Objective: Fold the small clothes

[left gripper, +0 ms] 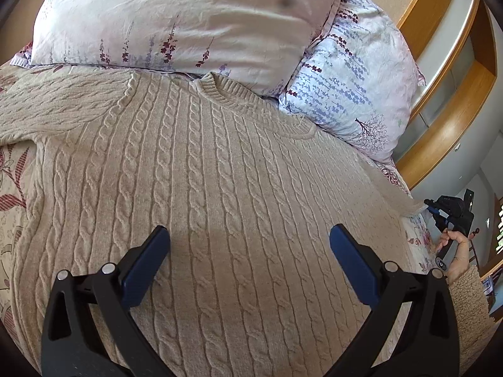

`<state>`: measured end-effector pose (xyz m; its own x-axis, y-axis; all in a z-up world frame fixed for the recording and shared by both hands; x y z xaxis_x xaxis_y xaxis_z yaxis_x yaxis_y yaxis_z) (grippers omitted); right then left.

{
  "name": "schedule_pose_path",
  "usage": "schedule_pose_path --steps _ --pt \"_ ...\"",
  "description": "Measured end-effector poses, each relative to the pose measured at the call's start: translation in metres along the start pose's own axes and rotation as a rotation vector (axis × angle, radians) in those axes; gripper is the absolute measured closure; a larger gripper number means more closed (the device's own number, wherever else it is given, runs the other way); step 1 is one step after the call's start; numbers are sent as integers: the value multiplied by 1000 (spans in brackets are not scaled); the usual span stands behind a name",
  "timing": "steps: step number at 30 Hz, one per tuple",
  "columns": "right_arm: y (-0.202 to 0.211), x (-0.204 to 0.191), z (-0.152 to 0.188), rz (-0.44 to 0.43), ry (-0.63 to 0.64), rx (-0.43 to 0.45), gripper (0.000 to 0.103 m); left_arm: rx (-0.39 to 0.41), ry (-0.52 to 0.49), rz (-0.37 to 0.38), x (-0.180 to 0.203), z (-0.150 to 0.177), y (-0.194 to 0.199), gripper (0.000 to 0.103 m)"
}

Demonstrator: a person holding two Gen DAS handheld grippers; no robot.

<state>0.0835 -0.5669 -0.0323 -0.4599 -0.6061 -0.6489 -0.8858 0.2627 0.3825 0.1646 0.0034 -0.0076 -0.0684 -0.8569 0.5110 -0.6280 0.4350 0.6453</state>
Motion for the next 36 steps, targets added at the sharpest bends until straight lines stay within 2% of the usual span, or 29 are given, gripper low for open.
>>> schedule_pose_path --steps 2,5,7,10,12,15,17,19,20,21,25,28,29,32,33,34,36 --pt "12 -34 -2 -69 83 30 94 0 16 19 -3 -1 0 2" --pt "28 -97 12 -226 212 29 94 -1 38 39 -6 -2 0 2" --pt "32 -141 33 -331 302 -16 94 -2 42 42 -7 -2 0 2" --pt "20 -202 86 -446 442 -154 95 -3 46 48 -8 -3 -1 2" --pt "3 -227 127 -466 518 -273 94 -2 53 56 -9 -3 0 2" --pt "-20 -239 173 -430 560 -407 92 0 63 69 -12 -1 2 2" --pt "-26 -233 184 -429 508 -465 86 1 70 79 -13 -1 3 2" --pt "-26 -223 177 -480 399 -487 71 0 79 92 -14 -1 3 2" --pt "-24 -219 172 -497 347 -487 60 0 82 97 -15 -1 3 2" --pt "-22 -213 164 -504 300 -473 55 0 84 100 -15 -2 3 2" --pt "-22 -196 131 -433 176 -396 55 2 94 114 -16 -2 4 2" --pt "-23 -179 112 -333 119 -327 55 5 102 124 -17 -1 5 2" --pt "-24 -177 108 -298 117 -298 57 5 103 126 -17 -1 5 2" --pt "-22 -185 96 -171 195 -198 88 5 103 126 -17 -1 6 2" --pt "-19 -195 92 -159 235 -167 91 6 104 127 -17 -1 6 2" --pt "-17 -206 91 -169 274 -139 92 6 104 128 -17 -1 7 2" --pt "-6 -237 93 -243 357 -114 94 9 109 133 -17 -1 8 2"
Point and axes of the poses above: each gripper's, at about its wrist camera, not at the fingertips, and y roughly against the way its jaws point, x to its right, z to its underside, the point moved 3 cm from there along -y, roughly the way its jaws point, and after that the axes turned 8 degrees about y, right-handed, at the moved point
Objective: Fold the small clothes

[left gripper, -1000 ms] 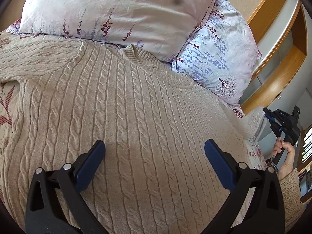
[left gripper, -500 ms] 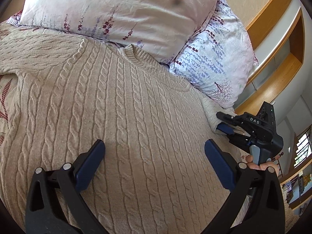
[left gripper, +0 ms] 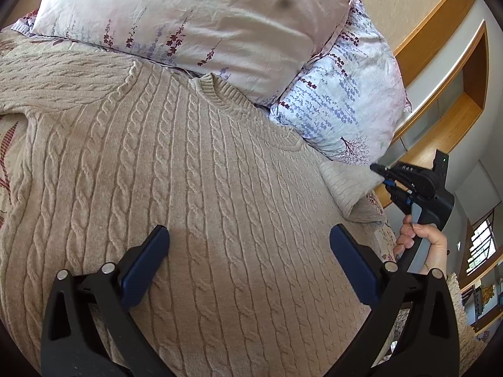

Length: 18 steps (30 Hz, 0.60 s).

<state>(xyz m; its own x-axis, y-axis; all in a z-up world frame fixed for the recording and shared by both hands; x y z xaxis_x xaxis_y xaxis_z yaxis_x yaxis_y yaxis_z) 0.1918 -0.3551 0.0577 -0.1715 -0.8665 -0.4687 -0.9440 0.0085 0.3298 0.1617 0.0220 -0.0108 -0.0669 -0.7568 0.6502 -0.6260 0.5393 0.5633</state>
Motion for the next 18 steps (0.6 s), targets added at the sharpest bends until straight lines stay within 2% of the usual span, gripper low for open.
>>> schedule_pose_path --steps 3,5,7,8,9,11,12,15,17,18 --pt "0 -74 4 -122 185 1 94 9 10 11 0 -1 3 2" --pt "-10 -123 21 -202 284 -59 93 22 21 33 -2 -1 7 2" --pt "-33 -163 48 -276 347 -189 77 39 39 41 -4 -2 12 3" --pt "-44 -178 65 -323 361 -270 61 37 47 17 -5 -3 15 5" --pt "-54 -189 81 -377 364 -349 59 20 52 0 -6 -4 18 6" --pt "-55 -196 100 -432 355 -420 59 -15 66 9 -6 -9 28 8" --pt "-51 -194 102 -444 342 -417 59 -14 71 14 -5 -13 35 8" --pt "-28 -164 88 -473 206 -363 59 0 47 -8 0 -34 51 8" --pt "-10 -130 76 -464 87 -315 59 -18 36 -12 7 -47 47 8" --pt "-3 -113 72 -444 39 -293 59 -39 41 -10 11 -52 41 11"
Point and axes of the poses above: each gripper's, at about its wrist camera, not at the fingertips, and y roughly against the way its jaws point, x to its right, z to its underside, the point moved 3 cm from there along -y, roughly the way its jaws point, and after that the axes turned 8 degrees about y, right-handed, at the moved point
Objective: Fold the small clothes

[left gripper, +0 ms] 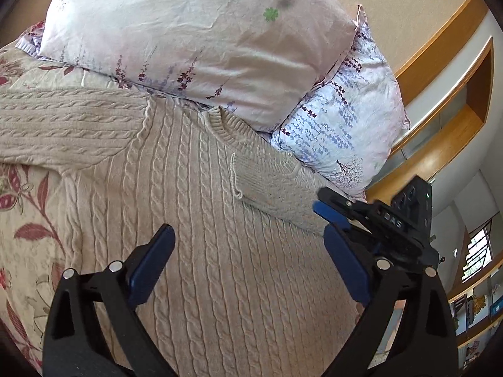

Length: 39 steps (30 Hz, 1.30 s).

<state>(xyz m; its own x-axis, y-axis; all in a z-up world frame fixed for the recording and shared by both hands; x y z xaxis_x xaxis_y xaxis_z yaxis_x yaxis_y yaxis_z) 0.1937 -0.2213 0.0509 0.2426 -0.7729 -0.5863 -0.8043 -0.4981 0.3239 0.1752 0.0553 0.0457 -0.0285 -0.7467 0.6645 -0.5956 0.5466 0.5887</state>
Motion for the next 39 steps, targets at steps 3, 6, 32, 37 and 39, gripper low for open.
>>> schedule_pose_path --steps 3,6,32,37,39 --pt "40 40 6 109 -138 86 59 -85 42 48 11 -8 -29 31" --pt "73 87 17 161 -326 151 59 -131 89 18 15 -8 -63 41" --pt "81 116 9 143 -374 251 94 -45 214 -82 -17 -75 -81 95" --pt "46 122 29 186 -393 145 94 -42 213 -162 -48 -76 -69 95" --pt "44 123 34 200 -388 146 94 -48 220 -183 -58 -73 -69 95"
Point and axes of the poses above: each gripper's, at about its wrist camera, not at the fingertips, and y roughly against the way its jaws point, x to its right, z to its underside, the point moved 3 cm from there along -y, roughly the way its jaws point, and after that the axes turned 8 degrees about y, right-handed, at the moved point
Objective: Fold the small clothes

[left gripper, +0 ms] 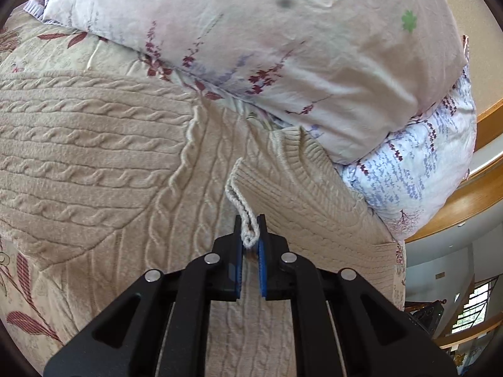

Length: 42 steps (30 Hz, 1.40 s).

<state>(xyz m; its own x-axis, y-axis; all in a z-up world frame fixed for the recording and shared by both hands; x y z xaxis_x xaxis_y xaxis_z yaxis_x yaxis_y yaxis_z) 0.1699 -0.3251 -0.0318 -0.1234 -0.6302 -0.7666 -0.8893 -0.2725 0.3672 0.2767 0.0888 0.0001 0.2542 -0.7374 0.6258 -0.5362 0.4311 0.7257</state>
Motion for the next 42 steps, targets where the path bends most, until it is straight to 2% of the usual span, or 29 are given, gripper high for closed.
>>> schedule_pose_path --steps 2,4,6,10,12,16,17,18,19,20,22,24,28,31,34,37,39,40,42 --pt "3 -5 1 25 32 -11 94 -14 12 -6 -7 2 -5 95" --pt "9 -8 3 31 49 -40 81 -3 1 -2 -8 6 -4 94" --pt "20 -15 5 22 84 -48 61 1 -7 -3 -7 8 -2 93" --pt "52 -38 -2 66 200 73 58 -4 11 19 -11 12 3 92" --pt "56 -44 -11 84 241 114 49 -4 18 26 -13 12 3 91" --pt "28 -37 -23 116 231 44 48 -5 31 46 -12 12 3 89" --pt "19 -31 -24 142 216 18 44 -11 32 57 -12 12 5 87" --pt "8 -27 -23 152 202 -10 39 -18 35 73 -15 12 10 80" --pt "2 -22 -21 141 190 -22 39 -19 38 91 -16 13 16 71" --pt "5 -22 -20 141 208 8 38 -15 33 105 -18 13 24 65" --pt "4 -25 -18 145 234 2 33 16 15 129 -26 14 49 48" --pt "5 -27 -17 126 244 1 26 60 14 146 -42 12 76 45" --pt "5 -31 -15 88 272 22 19 180 131 141 -95 2 132 43" --pt "7 -32 -10 67 311 55 17 273 255 51 -144 -10 161 45" --pt "10 -35 -6 36 333 77 16 314 393 -8 -184 -18 174 45" --pt "15 -48 5 -86 366 37 16 336 468 -42 -209 -24 178 45" --pt "15 -68 25 -169 443 -26 16 341 495 -37 -217 -27 181 45" --pt "14 -84 41 -178 521 -57 16 344 500 -38 -219 -29 182 45" --pt "13 -115 75 -123 723 -75 16 346 505 -49 -222 -32 185 45"
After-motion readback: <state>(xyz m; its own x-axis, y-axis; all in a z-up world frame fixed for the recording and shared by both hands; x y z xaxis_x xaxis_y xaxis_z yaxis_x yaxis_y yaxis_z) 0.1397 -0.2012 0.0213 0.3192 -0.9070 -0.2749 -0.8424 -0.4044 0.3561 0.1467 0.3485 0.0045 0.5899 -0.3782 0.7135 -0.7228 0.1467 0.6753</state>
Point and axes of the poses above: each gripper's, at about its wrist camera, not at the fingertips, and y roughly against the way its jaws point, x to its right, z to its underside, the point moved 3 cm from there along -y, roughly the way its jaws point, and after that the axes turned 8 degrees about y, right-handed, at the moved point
